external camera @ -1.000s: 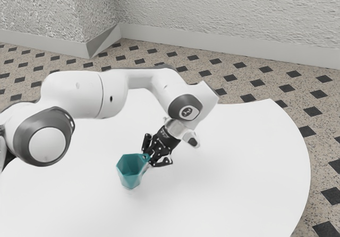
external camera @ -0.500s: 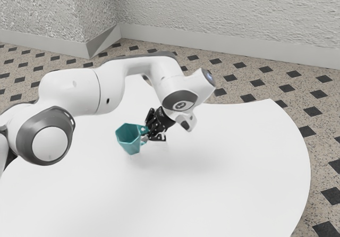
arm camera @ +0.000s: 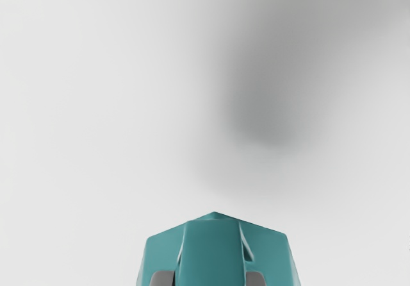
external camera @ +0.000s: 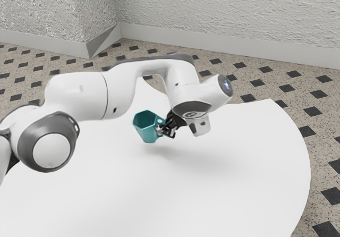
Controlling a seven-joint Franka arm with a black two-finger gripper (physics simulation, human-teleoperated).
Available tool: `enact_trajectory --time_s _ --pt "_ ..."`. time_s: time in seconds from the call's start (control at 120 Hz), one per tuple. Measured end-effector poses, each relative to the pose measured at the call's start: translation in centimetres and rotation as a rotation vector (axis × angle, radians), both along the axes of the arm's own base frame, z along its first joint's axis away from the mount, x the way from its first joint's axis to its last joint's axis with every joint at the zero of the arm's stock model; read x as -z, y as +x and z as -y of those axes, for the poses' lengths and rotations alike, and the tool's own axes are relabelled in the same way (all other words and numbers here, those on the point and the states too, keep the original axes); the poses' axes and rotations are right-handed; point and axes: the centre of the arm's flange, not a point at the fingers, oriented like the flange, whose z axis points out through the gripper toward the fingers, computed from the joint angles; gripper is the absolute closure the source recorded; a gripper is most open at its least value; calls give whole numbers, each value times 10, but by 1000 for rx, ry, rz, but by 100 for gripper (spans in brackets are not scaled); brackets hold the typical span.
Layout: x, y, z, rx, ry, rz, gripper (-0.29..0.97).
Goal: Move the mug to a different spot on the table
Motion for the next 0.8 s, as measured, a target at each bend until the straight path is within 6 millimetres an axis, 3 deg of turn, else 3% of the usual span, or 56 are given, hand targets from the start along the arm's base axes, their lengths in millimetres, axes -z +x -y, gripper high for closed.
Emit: enact_trajectory --time_s 0.208,0.567,0.8 --pt "2 2 13 99 -24 -33 68" --pt "26 3 -28 126 22 -109 67" --pt "38 0 -27 149 46 -132 67"
